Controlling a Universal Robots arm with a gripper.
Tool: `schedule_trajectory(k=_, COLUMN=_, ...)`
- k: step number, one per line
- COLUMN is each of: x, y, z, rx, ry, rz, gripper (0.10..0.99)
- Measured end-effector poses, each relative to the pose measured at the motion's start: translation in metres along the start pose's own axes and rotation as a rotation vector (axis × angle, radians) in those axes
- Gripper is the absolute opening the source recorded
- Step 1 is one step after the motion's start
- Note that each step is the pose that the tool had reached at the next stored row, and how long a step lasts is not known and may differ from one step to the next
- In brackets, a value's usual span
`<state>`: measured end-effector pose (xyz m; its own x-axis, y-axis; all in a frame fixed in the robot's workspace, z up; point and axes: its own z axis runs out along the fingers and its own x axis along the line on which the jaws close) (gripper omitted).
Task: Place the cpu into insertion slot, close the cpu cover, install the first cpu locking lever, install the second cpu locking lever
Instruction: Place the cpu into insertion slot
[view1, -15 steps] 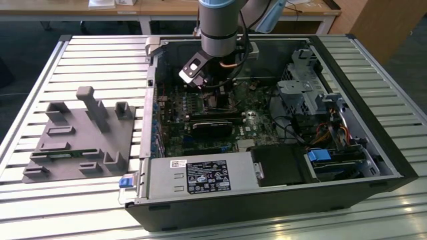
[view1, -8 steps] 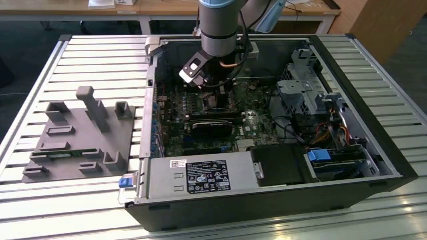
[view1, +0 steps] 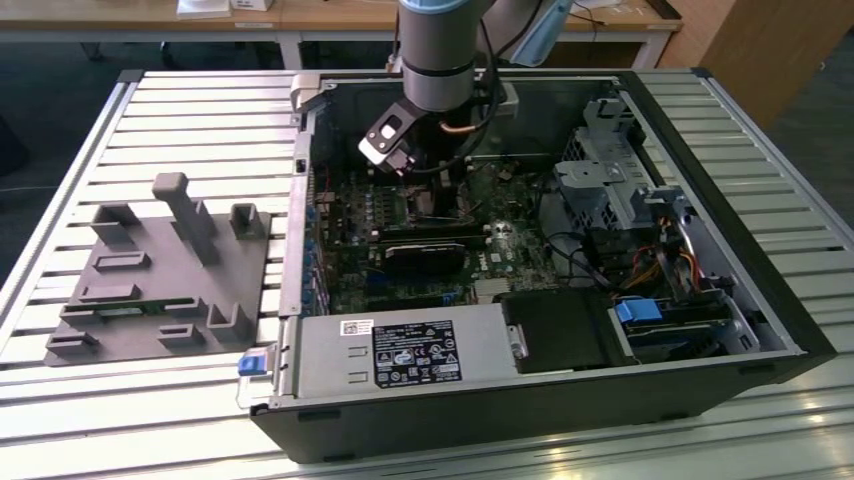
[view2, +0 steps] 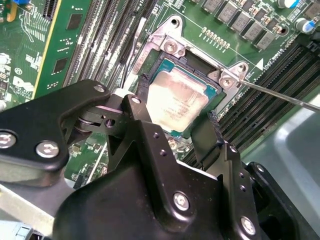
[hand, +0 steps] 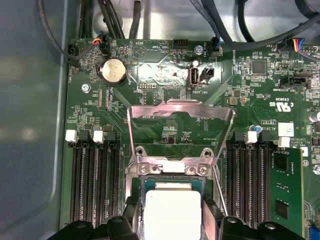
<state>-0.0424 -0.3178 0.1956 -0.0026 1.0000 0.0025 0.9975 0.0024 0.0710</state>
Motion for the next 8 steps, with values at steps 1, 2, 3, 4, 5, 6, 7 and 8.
schedule_trajectory(k=1, x=0.0, y=0.0001, z=-0.0015, rx=0.0, ry=0.0, rz=0.0, gripper=0.612)
schedule_trajectory(k=2, x=0.0, y=0.0002, z=-0.0033, rx=0.0, ry=0.0001, rz=0.0, gripper=0.612)
schedule_trajectory(k=3, x=0.0, y=0.0004, z=-0.0055, rx=0.0, ry=0.0002, rz=0.0, gripper=0.612)
schedule_trajectory(k=4, x=0.0, y=0.0006, z=-0.0079, rx=0.001, ry=0.0, rz=0.0, gripper=0.612)
schedule_trajectory(k=5, x=0.0, y=0.0007, z=-0.0102, rx=0.001, ry=0.0001, rz=0.0, gripper=0.612)
schedule_trajectory(k=6, x=0.0, y=0.0009, z=-0.0123, rx=0.002, ry=0.0001, rz=0.0, gripper=0.612)
schedule_trajectory(k=7, x=0.0, y=0.001, z=-0.014, rx=0.002, ry=0.0001, rz=0.0, gripper=0.612)
schedule_trajectory(k=8, x=-0.0001, y=0.0011, z=-0.015, rx=0.002, ry=-0.0002, rz=0.0, gripper=0.6)
